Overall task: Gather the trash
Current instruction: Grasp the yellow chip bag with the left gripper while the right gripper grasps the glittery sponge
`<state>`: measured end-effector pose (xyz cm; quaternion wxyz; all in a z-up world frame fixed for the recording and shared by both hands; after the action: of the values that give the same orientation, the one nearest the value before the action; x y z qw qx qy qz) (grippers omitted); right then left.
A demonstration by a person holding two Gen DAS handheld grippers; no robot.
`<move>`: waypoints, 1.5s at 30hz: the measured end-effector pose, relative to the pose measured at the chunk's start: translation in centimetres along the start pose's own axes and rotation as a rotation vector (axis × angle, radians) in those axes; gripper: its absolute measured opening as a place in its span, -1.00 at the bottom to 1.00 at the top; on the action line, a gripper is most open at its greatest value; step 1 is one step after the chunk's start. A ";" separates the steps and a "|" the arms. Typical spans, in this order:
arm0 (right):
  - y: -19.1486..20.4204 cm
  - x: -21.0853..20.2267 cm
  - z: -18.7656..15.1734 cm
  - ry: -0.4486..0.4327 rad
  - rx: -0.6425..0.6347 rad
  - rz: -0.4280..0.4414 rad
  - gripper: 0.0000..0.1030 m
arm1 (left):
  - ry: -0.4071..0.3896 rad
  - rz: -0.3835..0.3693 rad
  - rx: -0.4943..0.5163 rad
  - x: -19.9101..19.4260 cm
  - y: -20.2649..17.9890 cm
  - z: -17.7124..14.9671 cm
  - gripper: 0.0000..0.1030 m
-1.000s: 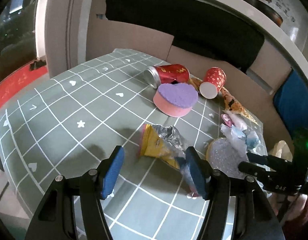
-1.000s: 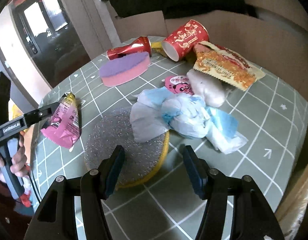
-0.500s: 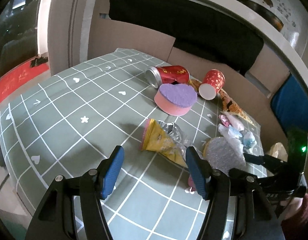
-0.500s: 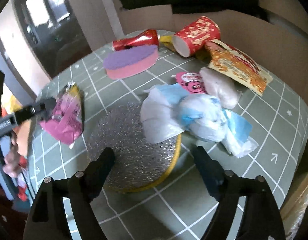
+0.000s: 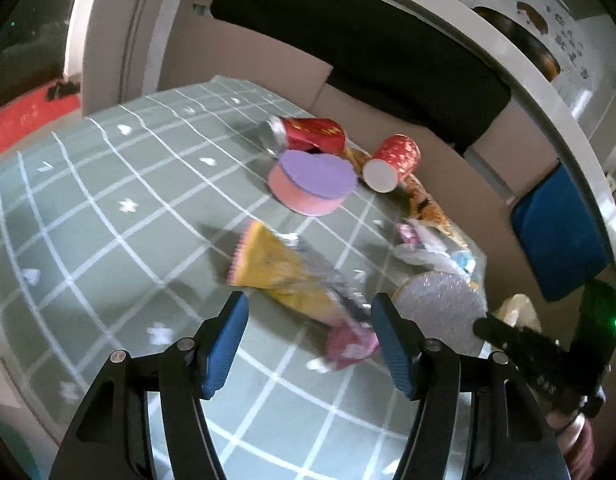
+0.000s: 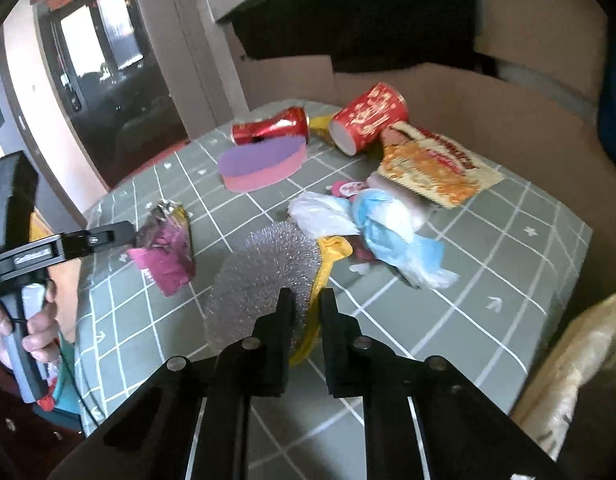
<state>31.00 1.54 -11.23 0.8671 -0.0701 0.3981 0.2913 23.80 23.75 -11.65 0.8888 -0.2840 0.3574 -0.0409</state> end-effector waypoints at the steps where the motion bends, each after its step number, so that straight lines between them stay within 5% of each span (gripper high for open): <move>1: -0.2 -0.4 -0.1 -0.007 0.002 -0.003 -0.78 | 0.003 -0.001 -0.004 0.5 -0.3 0.0 0.24; 9: -1.4 -3.1 -0.6 -0.061 0.013 -0.051 -0.78 | 0.081 -0.025 -0.091 4.5 -1.4 -0.1 0.11; 16: -3.2 -4.3 -1.3 -0.085 0.053 -0.063 -0.78 | 0.100 -0.012 0.005 5.7 -3.7 -0.2 -0.23; 24: -4.4 -5.9 -1.3 -0.109 0.072 -0.085 -0.79 | 0.081 -0.033 0.096 3.4 -4.7 -0.8 -0.24; 32: -1.0 -5.9 -0.8 -0.108 -0.002 -0.054 -0.79 | 0.027 -0.036 0.066 1.1 -2.6 -0.6 -0.22; 45: -1.5 -6.9 -0.4 -0.112 -0.033 -0.206 -0.79 | 0.027 -0.060 0.114 0.5 -2.8 -1.7 -0.23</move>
<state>28.04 -2.95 -6.64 0.9120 -0.1086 0.3349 0.2107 23.41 20.46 -11.41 0.8970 -0.2427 0.3579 -0.0917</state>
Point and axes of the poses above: each gripper's, at about its wrist camera, not at the fingertips, and x roughly the way its jaws point, y to its left, z to its top, the point moved 3 cm from there along x, roughly the way its jaws point, and after that the axes turned 8 degrees about -z, right-handed, at the moved point
